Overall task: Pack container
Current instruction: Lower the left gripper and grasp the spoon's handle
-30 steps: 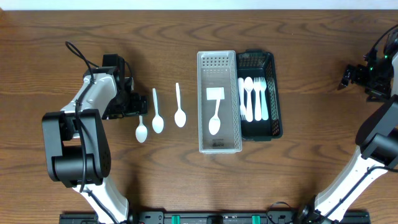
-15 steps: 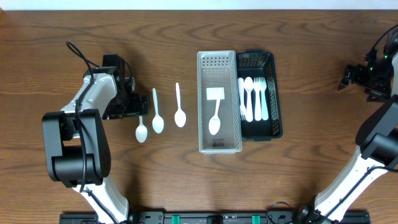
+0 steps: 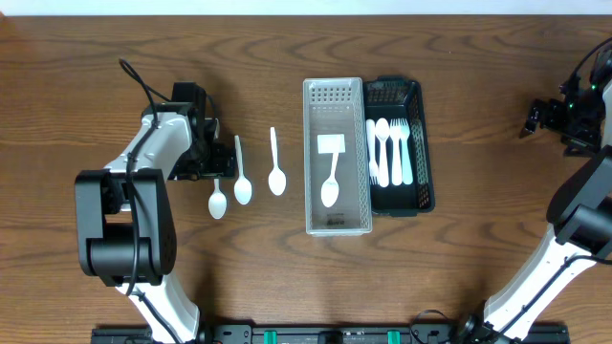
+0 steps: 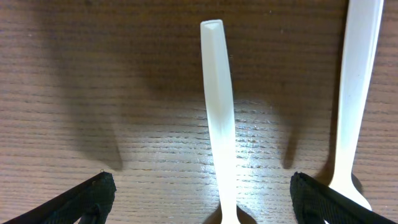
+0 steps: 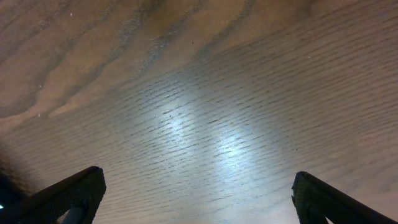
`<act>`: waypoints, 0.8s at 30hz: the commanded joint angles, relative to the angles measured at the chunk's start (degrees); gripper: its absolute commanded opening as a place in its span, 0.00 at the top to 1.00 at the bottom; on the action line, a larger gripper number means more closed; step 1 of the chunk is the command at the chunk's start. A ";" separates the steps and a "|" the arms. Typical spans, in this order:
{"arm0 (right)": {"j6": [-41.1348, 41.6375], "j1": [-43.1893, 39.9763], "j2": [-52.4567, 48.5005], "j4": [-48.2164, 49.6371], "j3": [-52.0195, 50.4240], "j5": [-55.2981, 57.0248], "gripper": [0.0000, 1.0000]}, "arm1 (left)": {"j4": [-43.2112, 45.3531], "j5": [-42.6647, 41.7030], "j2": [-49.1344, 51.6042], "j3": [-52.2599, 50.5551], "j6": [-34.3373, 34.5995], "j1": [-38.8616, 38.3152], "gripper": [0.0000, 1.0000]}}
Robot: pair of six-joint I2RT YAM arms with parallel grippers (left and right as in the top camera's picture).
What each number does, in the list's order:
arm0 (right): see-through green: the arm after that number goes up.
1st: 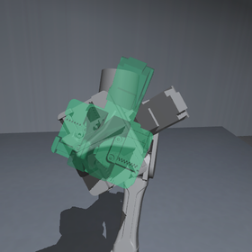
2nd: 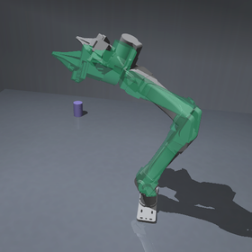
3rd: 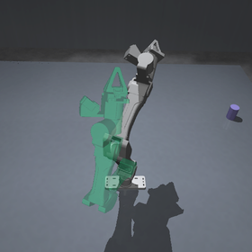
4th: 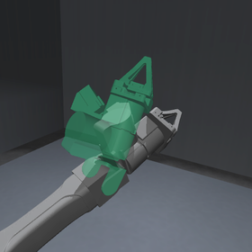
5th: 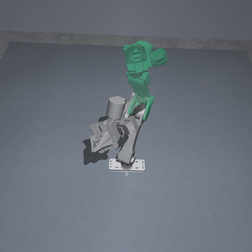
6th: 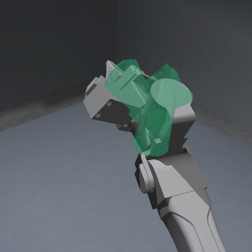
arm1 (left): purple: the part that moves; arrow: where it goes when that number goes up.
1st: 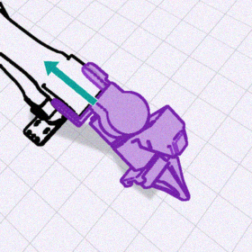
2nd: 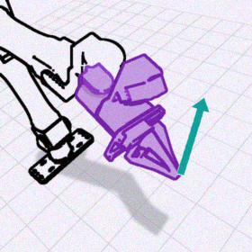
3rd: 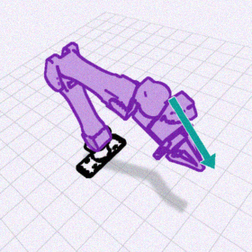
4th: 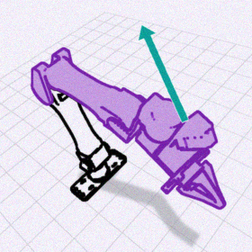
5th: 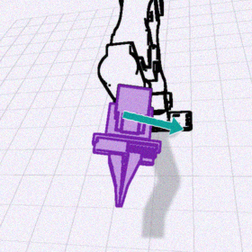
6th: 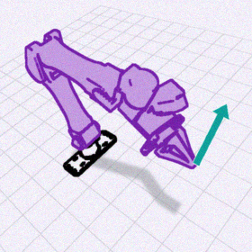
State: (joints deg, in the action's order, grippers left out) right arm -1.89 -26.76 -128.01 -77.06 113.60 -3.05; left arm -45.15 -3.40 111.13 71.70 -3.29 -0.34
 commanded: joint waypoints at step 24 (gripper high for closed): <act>0.79 -0.07 0.39 -0.02 -0.04 -0.17 0.01 | -0.28 2.40 5.66 -0.39 1.86 0.02 0.12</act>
State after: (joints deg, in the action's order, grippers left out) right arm -1.87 -26.76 -128.01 -77.06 113.60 -3.05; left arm -45.21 -2.09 113.25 72.42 -2.24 -0.38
